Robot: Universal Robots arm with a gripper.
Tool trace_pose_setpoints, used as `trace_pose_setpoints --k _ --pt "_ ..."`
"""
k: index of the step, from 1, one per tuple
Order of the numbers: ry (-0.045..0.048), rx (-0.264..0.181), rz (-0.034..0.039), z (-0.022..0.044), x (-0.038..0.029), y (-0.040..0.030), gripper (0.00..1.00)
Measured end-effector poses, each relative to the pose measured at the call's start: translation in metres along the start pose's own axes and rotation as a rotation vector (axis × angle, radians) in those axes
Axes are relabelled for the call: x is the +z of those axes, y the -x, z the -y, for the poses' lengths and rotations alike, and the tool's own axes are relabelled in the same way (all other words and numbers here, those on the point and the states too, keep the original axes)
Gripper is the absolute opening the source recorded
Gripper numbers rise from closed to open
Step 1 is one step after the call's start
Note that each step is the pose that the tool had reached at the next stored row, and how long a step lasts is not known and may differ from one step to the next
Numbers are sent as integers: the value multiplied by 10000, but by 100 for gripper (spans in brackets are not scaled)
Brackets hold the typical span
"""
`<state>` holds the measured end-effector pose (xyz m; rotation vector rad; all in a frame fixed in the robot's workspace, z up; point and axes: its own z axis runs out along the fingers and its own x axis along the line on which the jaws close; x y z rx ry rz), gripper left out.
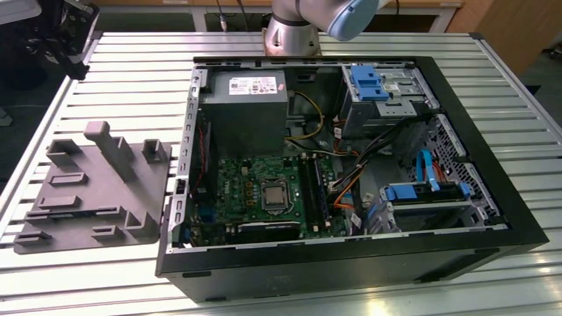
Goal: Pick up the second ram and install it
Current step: 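Reach for the second ram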
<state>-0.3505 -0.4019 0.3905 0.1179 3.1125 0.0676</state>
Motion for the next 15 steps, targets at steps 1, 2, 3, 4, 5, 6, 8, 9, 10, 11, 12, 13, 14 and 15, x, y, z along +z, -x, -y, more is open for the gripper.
trace_pose_setpoints --k 1,2,3,4,5,6,8,9,10,11,12,13,14,15 --pt "0 1 0 0 0 -4 11" --pt "0 0 0 1 1 -8 11" --pt "0 0 0 1 1 -11 11" --pt "0 0 0 1 1 -15 11" --pt "0 0 0 1 2 -18 11" --pt "0 0 0 2 2 -22 11" --pt "0 0 0 2 3 -29 11" --pt "0 0 1 3 3 -33 11" --pt "1 0 1 3 3 -37 11" --pt "0 0 0 3 3 -40 11" --pt "0 0 0 4 4 -44 11" --pt "0 0 0 4 4 -48 11" --pt "0 0 0 4 4 -51 11" --pt "0 1 0 4 5 -55 11"
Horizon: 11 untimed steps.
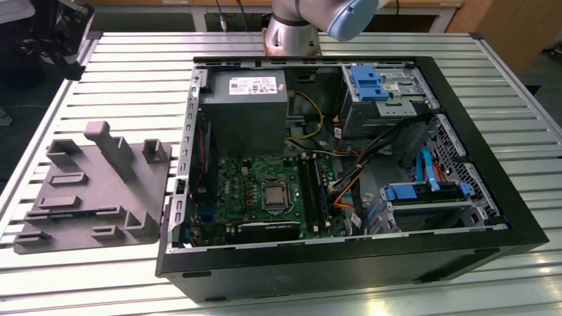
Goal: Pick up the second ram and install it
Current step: 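Reach for the second ram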
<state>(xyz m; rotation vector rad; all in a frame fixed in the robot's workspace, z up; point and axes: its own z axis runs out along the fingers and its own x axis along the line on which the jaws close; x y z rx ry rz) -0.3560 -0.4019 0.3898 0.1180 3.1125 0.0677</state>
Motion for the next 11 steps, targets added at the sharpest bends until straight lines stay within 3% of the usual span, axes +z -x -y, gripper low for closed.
trace_pose_setpoints --k 11 --pt "0 0 0 5 5 -60 11"
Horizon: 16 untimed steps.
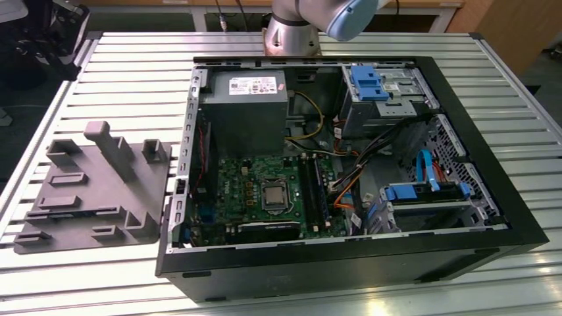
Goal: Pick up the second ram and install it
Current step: 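Reach for the second ram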
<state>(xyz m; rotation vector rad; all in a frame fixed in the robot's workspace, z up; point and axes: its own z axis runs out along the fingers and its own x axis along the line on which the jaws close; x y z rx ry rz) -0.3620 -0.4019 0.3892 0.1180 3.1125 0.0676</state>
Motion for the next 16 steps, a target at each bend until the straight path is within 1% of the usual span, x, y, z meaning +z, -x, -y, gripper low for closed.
trace_pose_setpoints --k 9,16 --pt "0 0 0 4 6 -36 11" --pt "0 -1 0 19 21 -67 11"
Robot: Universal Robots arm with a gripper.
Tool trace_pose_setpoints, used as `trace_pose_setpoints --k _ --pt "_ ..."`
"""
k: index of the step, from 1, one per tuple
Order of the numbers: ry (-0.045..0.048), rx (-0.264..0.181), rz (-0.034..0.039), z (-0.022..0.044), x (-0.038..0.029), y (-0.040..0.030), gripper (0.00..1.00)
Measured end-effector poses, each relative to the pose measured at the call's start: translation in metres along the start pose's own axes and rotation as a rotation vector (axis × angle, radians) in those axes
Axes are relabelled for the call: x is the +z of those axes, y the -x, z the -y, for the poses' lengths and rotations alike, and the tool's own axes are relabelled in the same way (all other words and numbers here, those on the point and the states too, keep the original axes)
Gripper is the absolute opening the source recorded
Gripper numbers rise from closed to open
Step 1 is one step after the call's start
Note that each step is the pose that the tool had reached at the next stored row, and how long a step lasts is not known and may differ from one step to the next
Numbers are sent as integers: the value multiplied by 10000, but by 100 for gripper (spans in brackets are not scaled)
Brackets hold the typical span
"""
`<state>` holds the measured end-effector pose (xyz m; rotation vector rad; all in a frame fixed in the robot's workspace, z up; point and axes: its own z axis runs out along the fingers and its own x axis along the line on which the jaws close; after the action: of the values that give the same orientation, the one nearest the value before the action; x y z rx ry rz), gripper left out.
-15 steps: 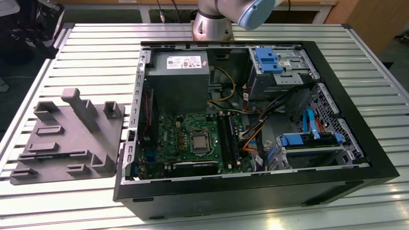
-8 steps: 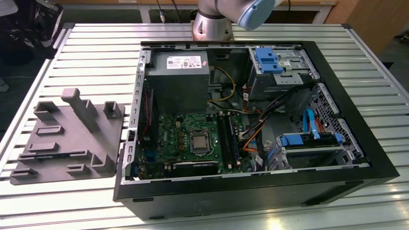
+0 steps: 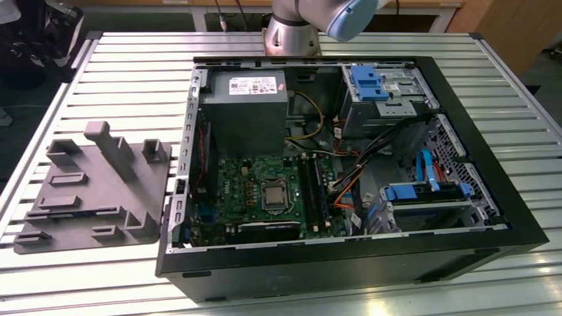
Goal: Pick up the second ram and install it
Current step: 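Reach for the second ram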
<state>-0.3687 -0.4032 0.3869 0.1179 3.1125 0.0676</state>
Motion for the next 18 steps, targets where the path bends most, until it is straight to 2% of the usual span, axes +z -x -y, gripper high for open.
trace_pose_setpoints --k 18 --pt "0 1 0 68 15 -32 11"
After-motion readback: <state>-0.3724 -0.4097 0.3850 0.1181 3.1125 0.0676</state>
